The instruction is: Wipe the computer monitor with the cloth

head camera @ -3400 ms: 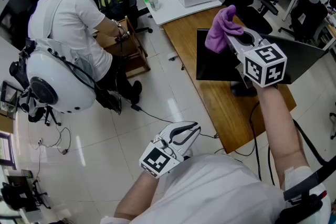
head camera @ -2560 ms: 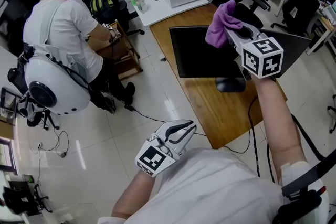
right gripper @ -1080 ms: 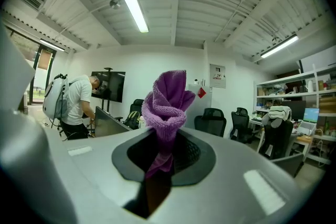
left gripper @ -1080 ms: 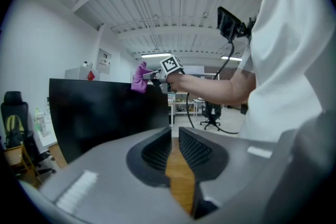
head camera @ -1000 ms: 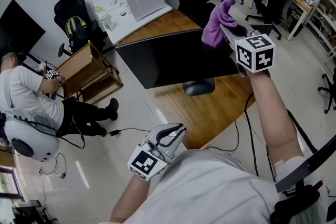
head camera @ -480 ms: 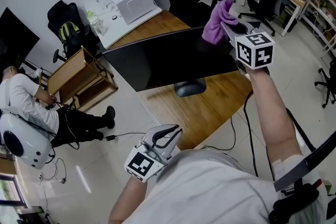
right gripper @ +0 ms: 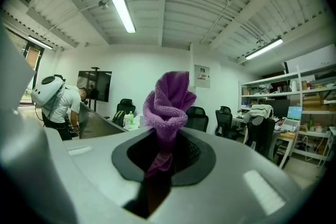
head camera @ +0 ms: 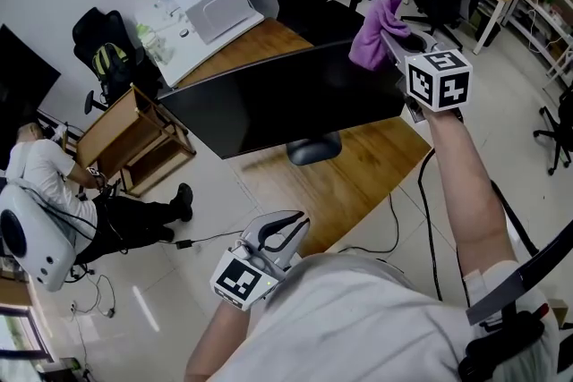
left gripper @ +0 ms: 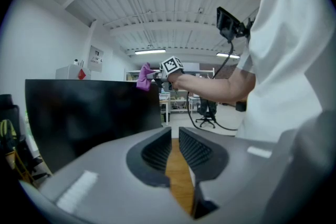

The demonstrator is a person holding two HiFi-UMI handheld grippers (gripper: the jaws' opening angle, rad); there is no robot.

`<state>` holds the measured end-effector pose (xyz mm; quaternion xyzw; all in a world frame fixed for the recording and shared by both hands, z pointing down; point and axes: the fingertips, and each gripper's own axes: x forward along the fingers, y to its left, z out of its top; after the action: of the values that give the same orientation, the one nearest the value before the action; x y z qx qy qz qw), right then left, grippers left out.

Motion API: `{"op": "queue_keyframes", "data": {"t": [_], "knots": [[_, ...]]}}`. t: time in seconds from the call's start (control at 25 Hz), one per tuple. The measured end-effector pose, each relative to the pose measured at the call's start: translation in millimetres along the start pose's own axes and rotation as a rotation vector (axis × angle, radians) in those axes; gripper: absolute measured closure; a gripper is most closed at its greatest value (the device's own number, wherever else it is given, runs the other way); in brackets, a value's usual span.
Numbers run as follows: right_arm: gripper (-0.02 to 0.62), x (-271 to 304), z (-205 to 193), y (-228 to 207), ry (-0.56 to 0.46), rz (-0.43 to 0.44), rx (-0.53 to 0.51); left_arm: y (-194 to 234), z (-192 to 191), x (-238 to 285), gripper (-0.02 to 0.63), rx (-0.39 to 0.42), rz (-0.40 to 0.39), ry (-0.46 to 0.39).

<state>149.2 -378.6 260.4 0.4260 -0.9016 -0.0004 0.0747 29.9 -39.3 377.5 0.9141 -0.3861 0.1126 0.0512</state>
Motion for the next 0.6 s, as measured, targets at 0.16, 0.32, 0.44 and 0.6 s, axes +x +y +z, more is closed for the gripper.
{"op": "queue_keyframes", "data": {"t": [0.16, 0.32, 0.44, 0.6], "knots": [[0.545, -4, -2, -13, 0.002, -0.012, -0.001, -3, 2, 6, 0.541, -0.007, -0.010, 0.023], [0.545, -10, -3, -28, 0.001, -0.032, -0.001, -5, 2, 13, 0.541, -0.006, -0.014, 0.023], [0.545, -16, -5, -41, 0.002, -0.049, 0.002, -8, 3, 18, 0.541, -0.002, -0.017, 0.016], [0.545, -25, -8, -61, 0.003, -0.078, 0.000, -14, 2, 23, 0.541, -0.004, -0.023, 0.028]]}}
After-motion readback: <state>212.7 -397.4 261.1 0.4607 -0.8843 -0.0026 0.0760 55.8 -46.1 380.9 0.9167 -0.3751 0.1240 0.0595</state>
